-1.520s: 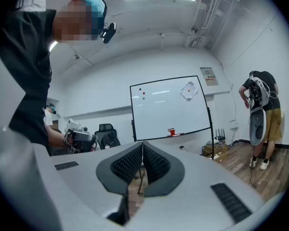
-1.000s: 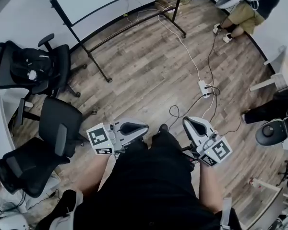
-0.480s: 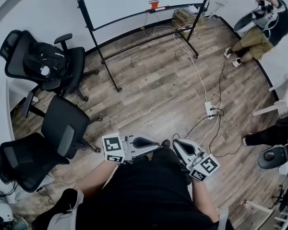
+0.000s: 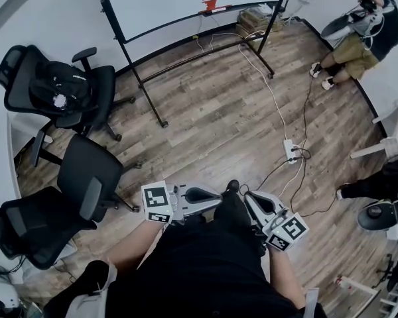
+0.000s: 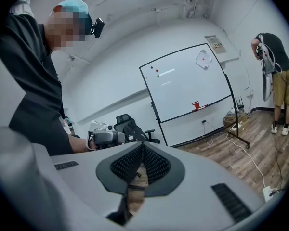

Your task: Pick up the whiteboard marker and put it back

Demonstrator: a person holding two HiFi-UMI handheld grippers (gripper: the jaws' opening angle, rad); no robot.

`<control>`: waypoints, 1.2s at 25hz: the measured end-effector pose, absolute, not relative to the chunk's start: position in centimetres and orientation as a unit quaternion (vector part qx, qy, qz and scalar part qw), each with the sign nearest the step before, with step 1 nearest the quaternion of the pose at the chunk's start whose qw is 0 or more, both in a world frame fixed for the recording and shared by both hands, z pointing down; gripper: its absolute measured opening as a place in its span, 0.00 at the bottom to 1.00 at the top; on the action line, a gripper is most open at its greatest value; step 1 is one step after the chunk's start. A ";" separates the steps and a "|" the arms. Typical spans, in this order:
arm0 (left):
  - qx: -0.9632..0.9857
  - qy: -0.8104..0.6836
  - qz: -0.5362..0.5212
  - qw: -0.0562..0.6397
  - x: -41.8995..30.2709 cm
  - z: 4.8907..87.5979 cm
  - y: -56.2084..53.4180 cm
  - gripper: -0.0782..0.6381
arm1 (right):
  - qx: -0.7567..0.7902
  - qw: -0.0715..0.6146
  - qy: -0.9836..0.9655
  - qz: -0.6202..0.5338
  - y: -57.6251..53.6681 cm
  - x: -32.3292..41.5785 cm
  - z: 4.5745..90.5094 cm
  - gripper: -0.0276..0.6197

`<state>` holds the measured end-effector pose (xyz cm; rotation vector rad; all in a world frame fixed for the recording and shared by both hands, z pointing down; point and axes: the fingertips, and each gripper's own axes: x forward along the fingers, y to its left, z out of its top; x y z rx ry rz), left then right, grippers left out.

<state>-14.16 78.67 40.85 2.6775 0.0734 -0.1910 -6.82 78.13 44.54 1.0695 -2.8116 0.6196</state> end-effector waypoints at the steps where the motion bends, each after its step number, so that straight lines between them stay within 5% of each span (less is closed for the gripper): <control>1: 0.972 0.019 -0.069 0.224 -14.1 40.9 78.1 0.12 | 0.343 0.036 -0.917 0.202 77.6 -6.7 44.7 0.07; 30: 0.952 -0.218 -0.005 0.215 -2.5 41.8 48.8 0.13 | 0.177 0.053 -0.973 0.142 48.7 4.6 45.5 0.07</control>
